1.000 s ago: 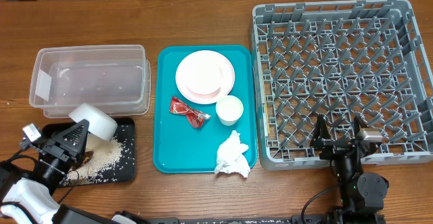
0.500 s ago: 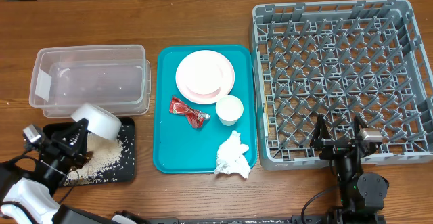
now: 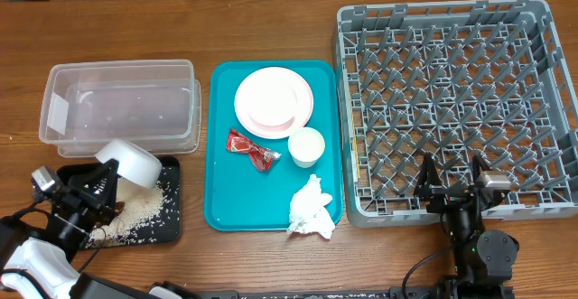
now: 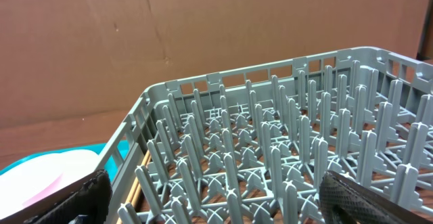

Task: Sort waste into correct bins and load items into the dishwasher
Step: 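Tilt the bowl with the left gripper to dump food onto black tray, then carry the emptied bowl back and set it on the teal tray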

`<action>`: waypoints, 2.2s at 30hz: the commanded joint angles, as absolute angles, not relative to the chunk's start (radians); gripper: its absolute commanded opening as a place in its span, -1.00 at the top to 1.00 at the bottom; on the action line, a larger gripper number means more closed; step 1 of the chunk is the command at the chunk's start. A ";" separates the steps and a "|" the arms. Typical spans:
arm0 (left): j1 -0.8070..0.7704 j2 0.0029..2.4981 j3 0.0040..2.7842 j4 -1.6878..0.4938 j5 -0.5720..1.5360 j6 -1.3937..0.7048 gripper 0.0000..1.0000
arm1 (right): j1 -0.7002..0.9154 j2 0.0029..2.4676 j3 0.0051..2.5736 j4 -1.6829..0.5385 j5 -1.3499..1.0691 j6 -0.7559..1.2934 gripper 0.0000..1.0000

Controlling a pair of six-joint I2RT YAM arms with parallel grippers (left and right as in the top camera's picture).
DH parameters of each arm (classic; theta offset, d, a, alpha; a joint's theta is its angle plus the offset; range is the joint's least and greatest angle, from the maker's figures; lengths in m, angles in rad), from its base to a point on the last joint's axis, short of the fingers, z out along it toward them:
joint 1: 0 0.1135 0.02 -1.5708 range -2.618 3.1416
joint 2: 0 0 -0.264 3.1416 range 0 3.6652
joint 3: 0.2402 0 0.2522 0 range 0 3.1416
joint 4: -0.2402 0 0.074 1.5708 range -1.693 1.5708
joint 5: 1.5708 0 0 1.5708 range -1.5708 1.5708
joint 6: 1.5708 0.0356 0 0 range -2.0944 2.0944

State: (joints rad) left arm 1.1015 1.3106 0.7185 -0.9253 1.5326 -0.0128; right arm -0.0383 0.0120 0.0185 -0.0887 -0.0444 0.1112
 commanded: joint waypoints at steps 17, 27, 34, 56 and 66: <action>0.863 1.266 0.849 -1.184 1.235 0.176 0.92 | -0.033 0.003 0.009 -0.081 -0.038 0.117 -1.00; 0.408 1.220 1.033 -1.168 0.798 -0.079 0.92 | -0.033 0.003 0.008 -0.081 -0.038 0.117 -1.00; -0.048 1.223 1.033 -1.066 0.453 -0.323 0.92 | -0.033 0.003 0.008 -0.081 -0.038 0.117 -1.00; -0.596 1.533 1.033 -0.963 -0.044 -0.617 0.92 | -0.033 0.003 0.008 -0.081 -0.038 0.117 -1.00; -0.595 1.551 1.034 -0.967 -0.045 -0.616 0.17 | -0.033 0.003 0.008 -0.081 -0.038 0.117 -1.00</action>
